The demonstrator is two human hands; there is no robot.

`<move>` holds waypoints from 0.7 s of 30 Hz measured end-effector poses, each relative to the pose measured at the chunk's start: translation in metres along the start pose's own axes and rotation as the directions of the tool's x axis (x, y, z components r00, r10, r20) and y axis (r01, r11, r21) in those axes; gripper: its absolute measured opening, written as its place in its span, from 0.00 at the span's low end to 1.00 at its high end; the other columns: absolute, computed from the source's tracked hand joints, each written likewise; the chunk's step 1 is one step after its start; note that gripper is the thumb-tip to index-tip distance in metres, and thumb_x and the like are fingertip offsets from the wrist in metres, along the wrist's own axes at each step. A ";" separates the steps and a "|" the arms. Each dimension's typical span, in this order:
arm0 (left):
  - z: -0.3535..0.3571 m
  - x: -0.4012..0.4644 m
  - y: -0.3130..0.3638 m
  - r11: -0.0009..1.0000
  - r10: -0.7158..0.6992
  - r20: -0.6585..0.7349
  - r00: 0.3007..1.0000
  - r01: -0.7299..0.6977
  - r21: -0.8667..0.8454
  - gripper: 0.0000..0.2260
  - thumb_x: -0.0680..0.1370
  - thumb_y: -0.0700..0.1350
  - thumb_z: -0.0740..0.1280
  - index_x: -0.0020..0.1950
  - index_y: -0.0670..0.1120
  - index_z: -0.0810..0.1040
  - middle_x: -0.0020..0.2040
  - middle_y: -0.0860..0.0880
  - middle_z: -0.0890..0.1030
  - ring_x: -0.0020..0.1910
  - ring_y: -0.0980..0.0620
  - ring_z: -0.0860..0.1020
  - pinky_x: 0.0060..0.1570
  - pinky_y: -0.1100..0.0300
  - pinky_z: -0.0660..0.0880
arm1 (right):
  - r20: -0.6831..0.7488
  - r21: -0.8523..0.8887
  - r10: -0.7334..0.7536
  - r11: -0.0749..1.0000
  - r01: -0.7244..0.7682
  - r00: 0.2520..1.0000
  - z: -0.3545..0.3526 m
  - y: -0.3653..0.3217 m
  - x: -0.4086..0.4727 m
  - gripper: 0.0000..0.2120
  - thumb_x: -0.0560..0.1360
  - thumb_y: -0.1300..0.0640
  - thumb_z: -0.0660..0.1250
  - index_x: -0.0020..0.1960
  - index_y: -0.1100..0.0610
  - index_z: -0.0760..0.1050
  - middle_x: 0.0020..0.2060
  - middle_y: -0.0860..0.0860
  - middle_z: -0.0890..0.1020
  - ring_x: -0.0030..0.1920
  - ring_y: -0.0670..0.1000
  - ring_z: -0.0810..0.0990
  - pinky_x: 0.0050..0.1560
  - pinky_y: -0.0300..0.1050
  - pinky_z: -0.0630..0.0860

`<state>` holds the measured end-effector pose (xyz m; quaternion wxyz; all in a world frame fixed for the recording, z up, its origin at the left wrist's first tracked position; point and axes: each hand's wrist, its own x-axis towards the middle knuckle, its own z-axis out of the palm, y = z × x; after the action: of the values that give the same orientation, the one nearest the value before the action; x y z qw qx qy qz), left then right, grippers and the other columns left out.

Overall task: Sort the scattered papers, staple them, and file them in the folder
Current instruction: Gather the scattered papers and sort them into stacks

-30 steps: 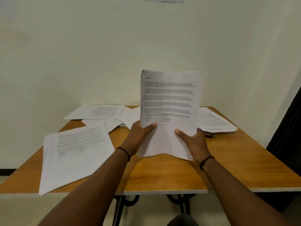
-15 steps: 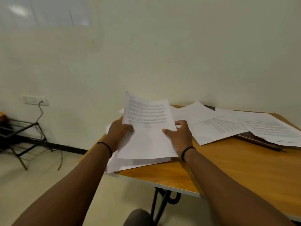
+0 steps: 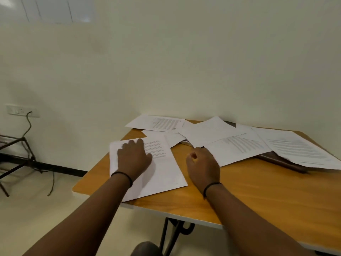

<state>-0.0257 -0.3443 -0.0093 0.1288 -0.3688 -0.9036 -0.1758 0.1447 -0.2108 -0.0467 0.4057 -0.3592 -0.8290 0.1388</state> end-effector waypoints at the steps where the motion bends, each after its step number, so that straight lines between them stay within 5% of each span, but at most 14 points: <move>1: 0.005 0.002 0.017 0.997 0.045 0.012 0.999 -0.044 -0.062 0.18 0.77 0.54 0.66 0.63 0.47 0.74 0.57 0.45 0.78 0.56 0.43 0.76 0.53 0.51 0.71 | -0.035 -0.014 0.026 1.000 -0.027 0.999 -0.010 0.013 0.003 0.07 0.77 0.54 0.65 0.40 0.52 0.75 0.37 0.47 0.76 0.37 0.47 0.74 0.34 0.39 0.71; 7: 0.038 0.010 0.091 0.942 0.311 0.045 0.949 -0.301 -0.147 0.15 0.76 0.53 0.69 0.61 0.50 0.79 0.57 0.48 0.78 0.56 0.46 0.76 0.51 0.55 0.69 | -0.105 -0.056 0.245 0.966 -0.252 0.964 -0.057 0.084 0.013 0.09 0.78 0.51 0.66 0.39 0.52 0.73 0.36 0.46 0.76 0.36 0.46 0.73 0.32 0.40 0.69; 11: 0.058 0.025 0.131 0.905 0.425 0.270 0.864 -0.416 -0.094 0.18 0.76 0.59 0.66 0.66 0.59 0.77 0.79 0.49 0.61 0.74 0.45 0.63 0.70 0.47 0.62 | -0.160 -0.171 0.226 0.952 -0.252 0.961 -0.079 0.124 0.018 0.10 0.78 0.52 0.66 0.39 0.52 0.72 0.36 0.46 0.75 0.37 0.47 0.73 0.34 0.41 0.71; 13: 0.065 0.038 0.142 0.885 0.459 0.276 0.845 -0.460 -0.062 0.18 0.77 0.57 0.63 0.67 0.61 0.76 0.82 0.48 0.53 0.78 0.44 0.56 0.74 0.44 0.55 | -0.222 -0.175 0.235 0.945 -0.276 0.946 -0.081 0.135 0.027 0.10 0.78 0.51 0.65 0.39 0.52 0.72 0.36 0.47 0.75 0.37 0.48 0.74 0.34 0.42 0.72; 17: 0.086 0.050 0.150 0.878 0.474 0.239 0.847 -0.474 -0.062 0.21 0.77 0.61 0.59 0.69 0.60 0.75 0.82 0.49 0.53 0.80 0.45 0.52 0.76 0.43 0.52 | -0.244 -0.180 0.398 0.877 -0.445 0.884 -0.077 0.141 0.036 0.18 0.81 0.41 0.57 0.47 0.55 0.72 0.37 0.50 0.78 0.36 0.50 0.77 0.33 0.44 0.72; 21: 0.103 0.054 0.161 0.877 0.453 0.247 0.857 -0.478 0.050 0.33 0.78 0.65 0.52 0.79 0.52 0.61 0.82 0.50 0.54 0.80 0.46 0.53 0.76 0.46 0.52 | -0.228 -0.164 0.453 0.854 -0.493 0.862 -0.077 0.147 0.040 0.18 0.82 0.39 0.54 0.52 0.54 0.69 0.37 0.50 0.80 0.36 0.51 0.79 0.34 0.43 0.71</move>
<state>0.0407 -0.1606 -0.0467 0.0830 -0.5864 -0.8044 -0.0460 0.2587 -0.0839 -0.0515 0.3908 -0.6057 -0.6843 0.1103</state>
